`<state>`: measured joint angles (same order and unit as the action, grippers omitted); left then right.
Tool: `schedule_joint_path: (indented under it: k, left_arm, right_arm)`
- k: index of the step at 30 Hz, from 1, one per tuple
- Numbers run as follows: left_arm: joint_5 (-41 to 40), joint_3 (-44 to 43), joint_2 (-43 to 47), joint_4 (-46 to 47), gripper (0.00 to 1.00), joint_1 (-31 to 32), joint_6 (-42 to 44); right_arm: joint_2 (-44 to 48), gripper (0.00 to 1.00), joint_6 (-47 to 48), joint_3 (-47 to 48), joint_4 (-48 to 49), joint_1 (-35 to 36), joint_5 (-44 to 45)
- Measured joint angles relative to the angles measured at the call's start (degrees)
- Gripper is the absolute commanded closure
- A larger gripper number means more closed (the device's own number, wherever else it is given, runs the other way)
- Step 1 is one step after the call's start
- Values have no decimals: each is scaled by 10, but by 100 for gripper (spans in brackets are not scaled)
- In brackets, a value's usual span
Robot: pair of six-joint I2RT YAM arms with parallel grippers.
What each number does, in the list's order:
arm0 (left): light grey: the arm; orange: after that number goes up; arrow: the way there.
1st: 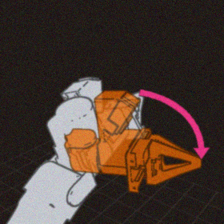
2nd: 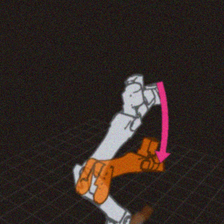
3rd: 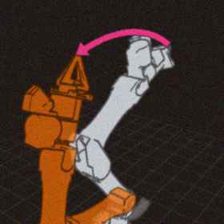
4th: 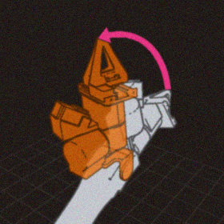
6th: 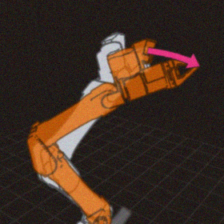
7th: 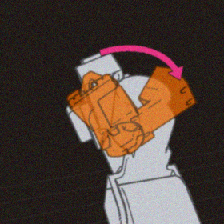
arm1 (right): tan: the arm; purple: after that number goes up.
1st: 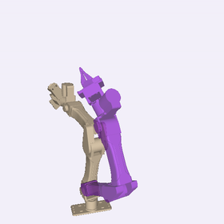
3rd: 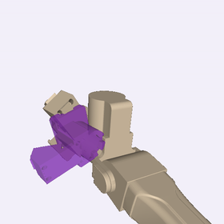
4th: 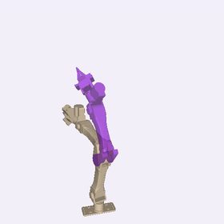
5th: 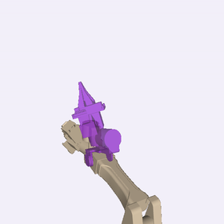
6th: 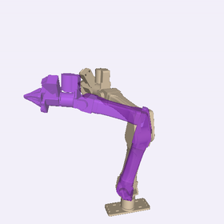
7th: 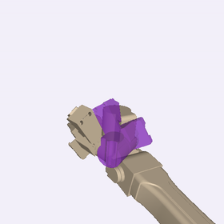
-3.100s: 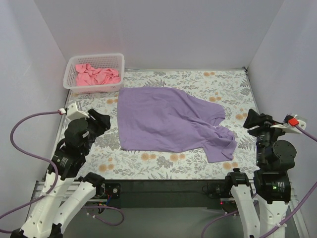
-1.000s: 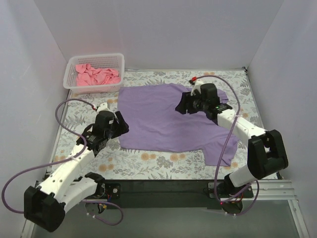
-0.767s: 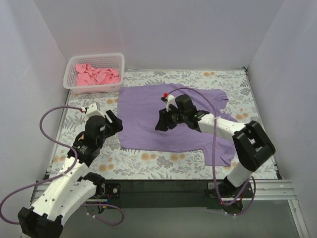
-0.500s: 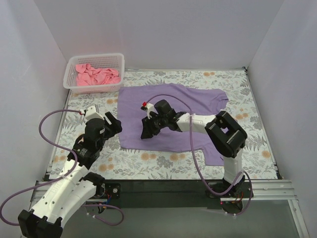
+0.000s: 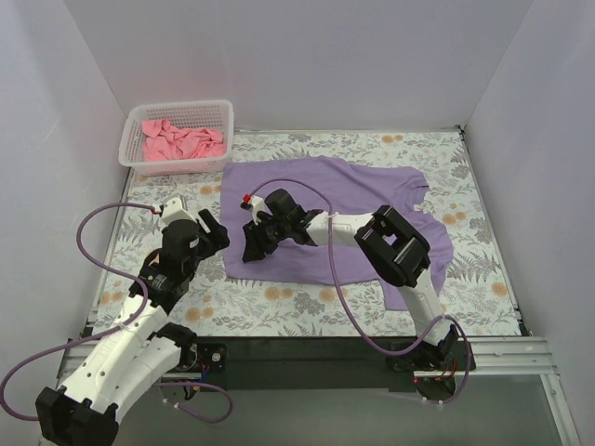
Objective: Fold and stack the t-shirts
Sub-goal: Flatten the tshirt out
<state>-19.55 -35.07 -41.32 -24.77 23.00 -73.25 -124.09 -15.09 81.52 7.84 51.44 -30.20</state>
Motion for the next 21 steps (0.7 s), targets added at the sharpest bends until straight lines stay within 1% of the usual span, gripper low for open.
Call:
schedule_joint_path:
  k: [3, 4, 7, 8, 10, 11, 15, 18, 19, 21]
  left_arm:
    - [2, 0, -3, 0, 33, -4, 0]
    - [4, 0, -4, 0, 33, -5, 0]
    - [8, 0, -8, 0, 33, -9, 1]
    - [9, 0, -8, 0, 33, -10, 1]
    - [11, 0, -10, 0, 33, -11, 2]
    - [12, 0, -10, 0, 33, -12, 2]
    - [18, 0, -10, 1, 33, -12, 3]
    - [21, 0, -10, 1, 33, -12, 4]
    - [22, 0, -10, 1, 34, -12, 4]
    - [23, 0, -11, 2, 33, -12, 4]
  right_arm:
    - [-6, 54, 0, 2, 0, 1, 0]
    - [-9, 58, -1, 5, 0, 1, 0]
    - [-12, 64, -2, 9, 0, 2, -1]
    - [-13, 67, -2, 9, 0, 2, -2]
    - [-13, 71, -2, 10, 0, 3, -6]
    - [-13, 75, -3, 10, 0, 4, -8]
    - [-13, 77, -6, 10, 0, 7, -16]
    - [-14, 84, -6, 10, 0, 10, -19]
    - [-14, 90, -6, 10, 0, 10, -20]
    - [-14, 96, -7, 10, 0, 11, -22]
